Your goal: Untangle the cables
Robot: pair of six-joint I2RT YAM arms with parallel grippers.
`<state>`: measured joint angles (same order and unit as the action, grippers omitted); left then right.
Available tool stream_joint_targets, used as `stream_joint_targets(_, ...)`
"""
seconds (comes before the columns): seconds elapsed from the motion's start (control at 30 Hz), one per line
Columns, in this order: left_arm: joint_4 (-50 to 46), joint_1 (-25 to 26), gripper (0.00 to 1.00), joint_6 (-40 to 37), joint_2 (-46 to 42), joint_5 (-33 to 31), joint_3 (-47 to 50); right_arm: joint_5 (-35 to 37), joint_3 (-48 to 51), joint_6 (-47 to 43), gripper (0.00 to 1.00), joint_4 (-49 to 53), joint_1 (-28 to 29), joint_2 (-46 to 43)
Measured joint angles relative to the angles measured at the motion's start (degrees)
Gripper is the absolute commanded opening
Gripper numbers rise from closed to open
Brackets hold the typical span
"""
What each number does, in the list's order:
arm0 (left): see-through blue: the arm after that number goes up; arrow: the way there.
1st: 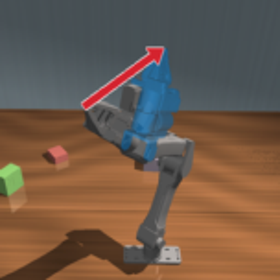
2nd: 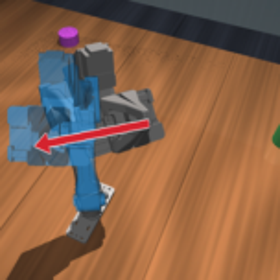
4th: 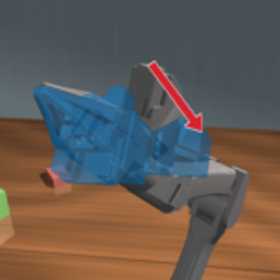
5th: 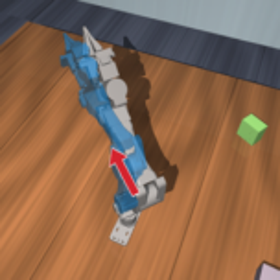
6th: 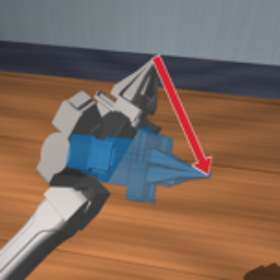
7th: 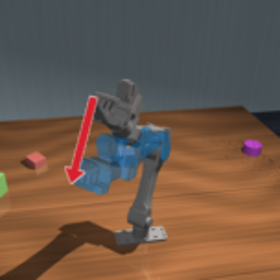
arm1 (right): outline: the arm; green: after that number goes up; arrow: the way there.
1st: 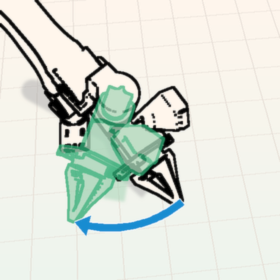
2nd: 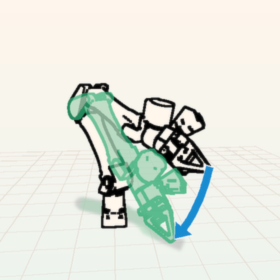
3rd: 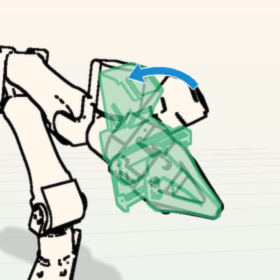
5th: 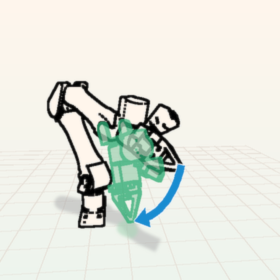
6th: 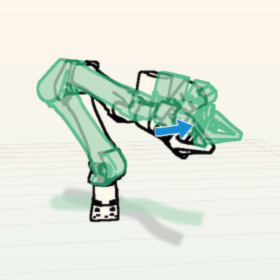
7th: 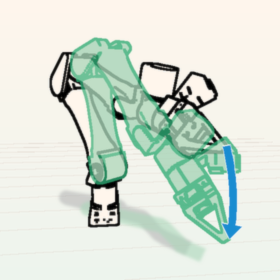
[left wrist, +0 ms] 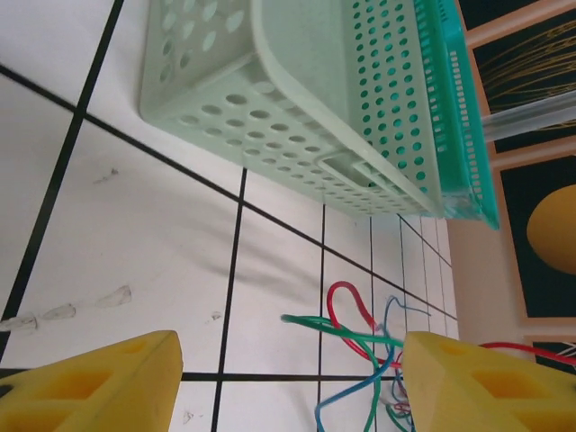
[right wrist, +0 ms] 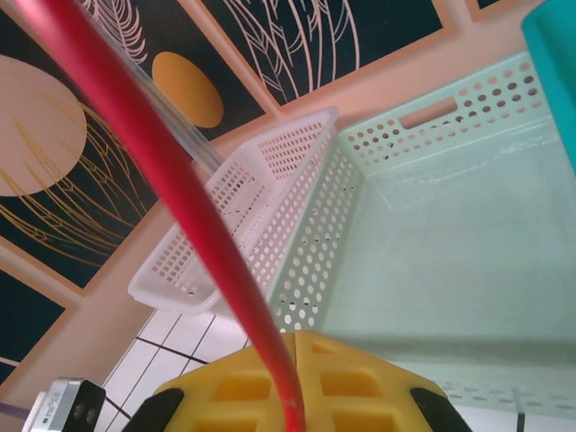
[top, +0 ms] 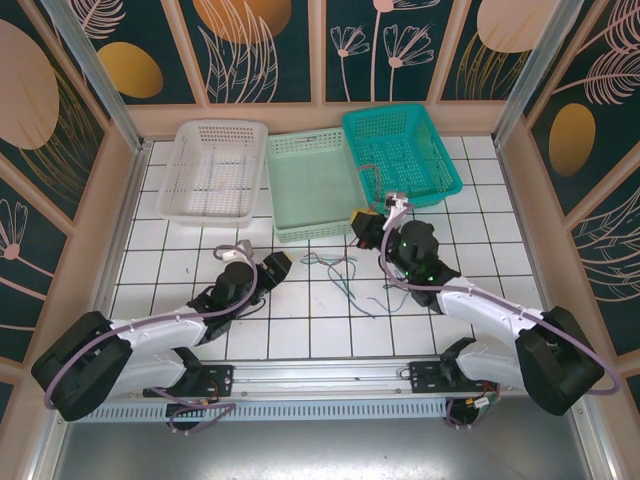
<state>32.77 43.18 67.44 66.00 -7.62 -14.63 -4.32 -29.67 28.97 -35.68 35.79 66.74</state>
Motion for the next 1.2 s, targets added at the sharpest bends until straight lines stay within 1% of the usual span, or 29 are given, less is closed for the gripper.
stream_joint_targets(0.1, -3.9, 0.0, 0.64, -5.3, -2.6, -0.6, -3.0, -1.9, -2.4, -1.6, 0.0, 2.7, 0.0, 1.2)
stream_joint_targets(0.23, -6.0, 0.0, 0.6, -11.8, -3.0, 0.3, -7.3, -4.8, -4.2, -3.0, 0.0, 6.1, -0.2, 2.7)
stream_joint_targets(0.3, -6.0, 0.0, 0.55, -14.8, -2.3, 1.9, -8.4, -6.5, -5.7, -3.5, 0.0, 7.6, -0.2, 3.9)
stream_joint_targets(0.53, -7.4, 0.8, 0.48, -24.9, 2.2, 10.0, -10.3, -9.6, -8.1, -4.7, 0.0, 9.9, -0.2, 5.4)
stream_joint_targets(0.67, -9.6, 2.0, 0.47, -32.1, 4.7, 15.0, -13.6, -11.1, -8.5, -4.9, 0.0, 10.8, -0.2, 5.5)
stream_joint_targets(0.77, -12.0, 2.6, 0.48, -37.8, 6.1, 17.6, -15.5, -12.4, -9.2, -5.4, 0.0, 11.3, -0.2, 5.9)
stream_joint_targets(0.93, -17.6, 2.7, 0.5, -48.0, 8.3, 19.8, -19.3, -15.3, -10.4, -6.8, 0.0, 12.8, -0.6, 6.4)
stream_joint_targets(1.07, -21.6, 2.7, 0.5, -55.9, 11.9, 21.4, -23.8, -17.9, -10.6, -7.7, 0.0, 13.3, -1.2, 6.4)
stream_joint_targets(1.2, -24.8, 2.7, 0.49, -61.5, 16.1, 22.3, -27.1, -19.9, -10.7, -8.3, 0.0, 13.8, -1.9, 6.4)
